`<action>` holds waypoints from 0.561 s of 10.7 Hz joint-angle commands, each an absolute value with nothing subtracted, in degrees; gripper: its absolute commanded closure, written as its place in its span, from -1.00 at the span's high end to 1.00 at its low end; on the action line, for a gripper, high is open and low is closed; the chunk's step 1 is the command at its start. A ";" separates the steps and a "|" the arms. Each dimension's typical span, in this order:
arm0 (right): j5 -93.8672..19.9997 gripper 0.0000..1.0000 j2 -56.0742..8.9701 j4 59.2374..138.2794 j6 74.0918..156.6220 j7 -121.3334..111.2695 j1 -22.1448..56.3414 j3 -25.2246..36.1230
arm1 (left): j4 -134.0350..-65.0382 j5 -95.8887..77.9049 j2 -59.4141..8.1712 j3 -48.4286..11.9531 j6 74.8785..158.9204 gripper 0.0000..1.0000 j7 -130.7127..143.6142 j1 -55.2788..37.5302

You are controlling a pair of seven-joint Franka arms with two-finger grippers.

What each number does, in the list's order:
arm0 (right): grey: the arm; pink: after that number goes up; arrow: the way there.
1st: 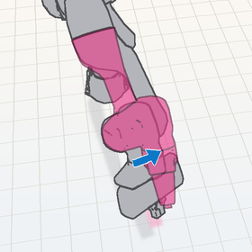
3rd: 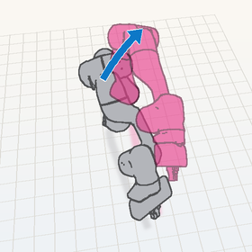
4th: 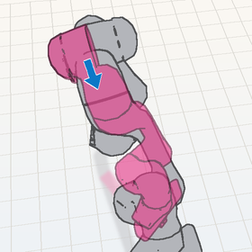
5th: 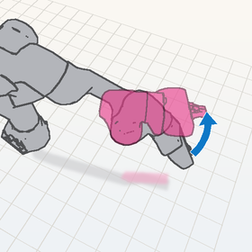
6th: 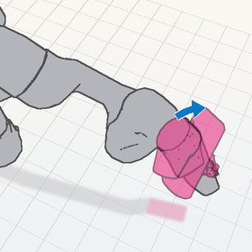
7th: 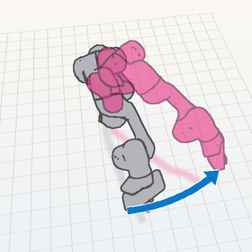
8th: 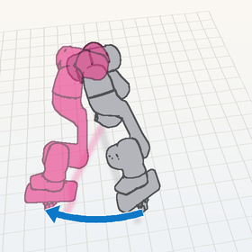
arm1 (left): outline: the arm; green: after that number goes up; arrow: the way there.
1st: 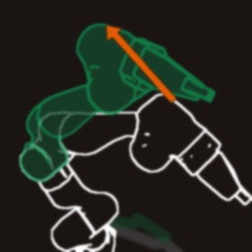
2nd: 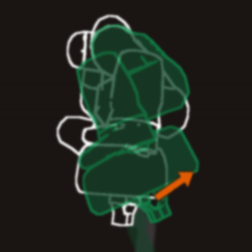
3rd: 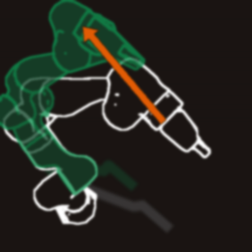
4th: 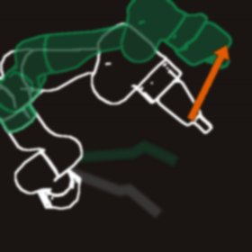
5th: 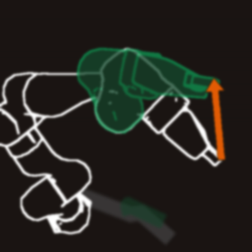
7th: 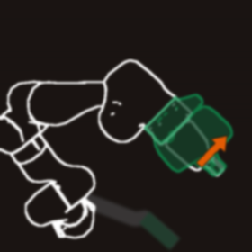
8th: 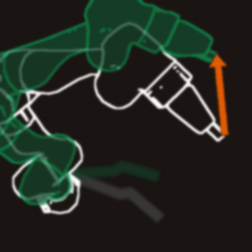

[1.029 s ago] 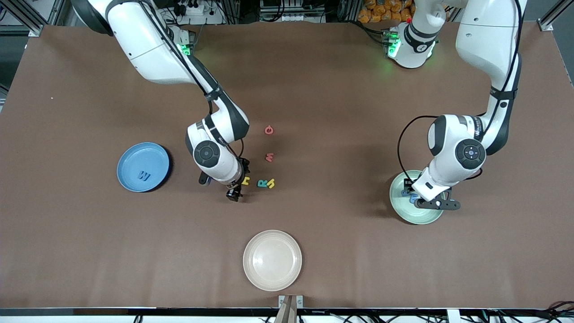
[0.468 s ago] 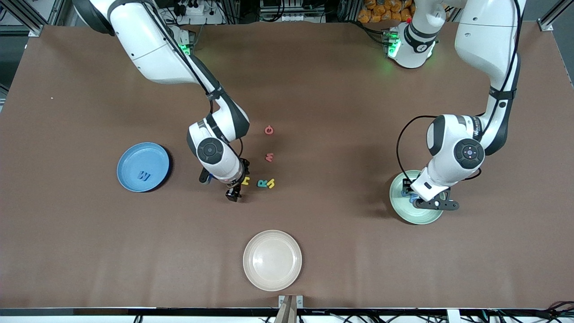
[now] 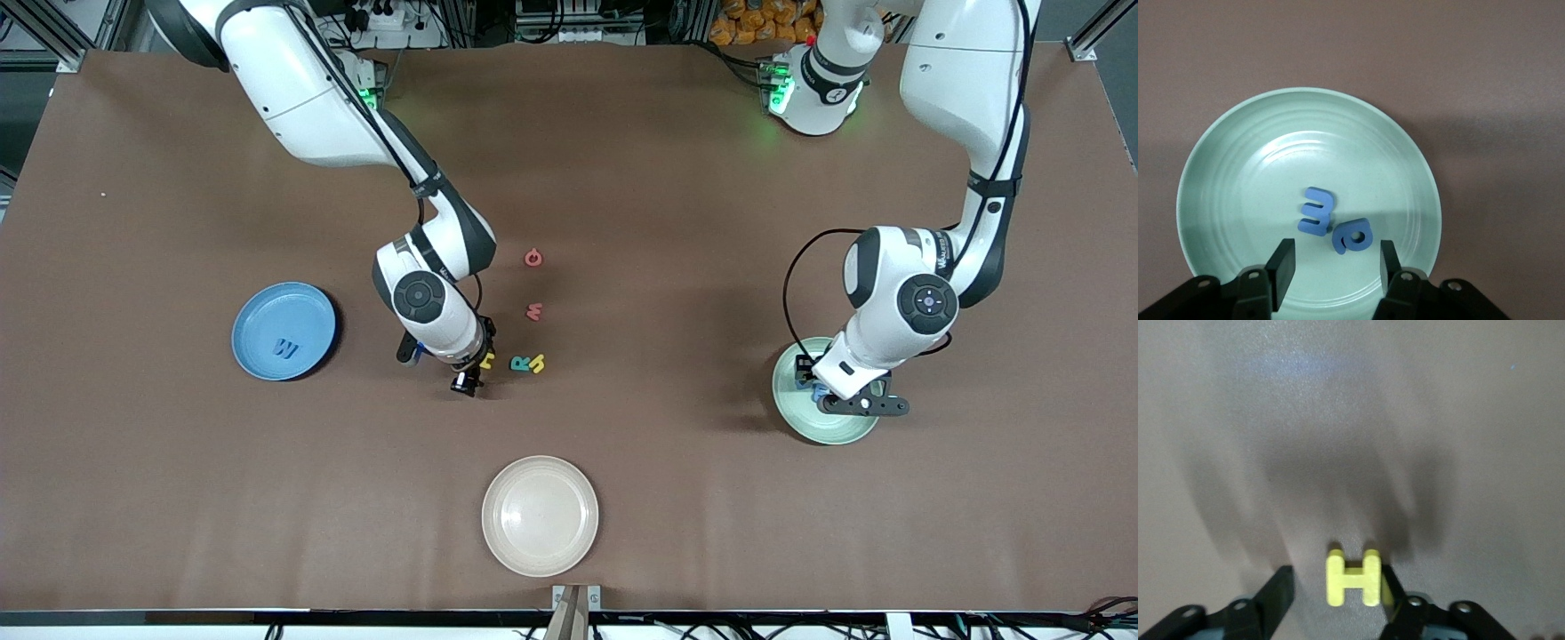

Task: Sort uppercase to blue plate, lowercase to green plate
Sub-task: 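Release the a on the green plate while the right gripper grips H, then carry the yellow H to the blue plate while the left gripper withdraws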

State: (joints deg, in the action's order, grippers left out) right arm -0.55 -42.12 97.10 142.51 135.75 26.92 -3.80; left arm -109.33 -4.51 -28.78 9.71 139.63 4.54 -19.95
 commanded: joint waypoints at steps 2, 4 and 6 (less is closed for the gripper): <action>3.33 -1.00 -42.54 97.73 142.47 138.08 27.77 -3.25 | -109.42 -6.06 -27.86 9.84 139.40 0.34 7.11 -21.36; 4.91 -1.00 -42.10 97.56 141.95 137.99 27.16 -3.25 | -109.42 -6.06 -27.60 9.76 139.39 0.41 8.60 -21.97; 5.97 -1.00 -41.49 97.03 141.42 135.37 24.45 -3.34 | -109.42 -6.06 -27.60 9.58 139.39 0.46 9.93 -22.58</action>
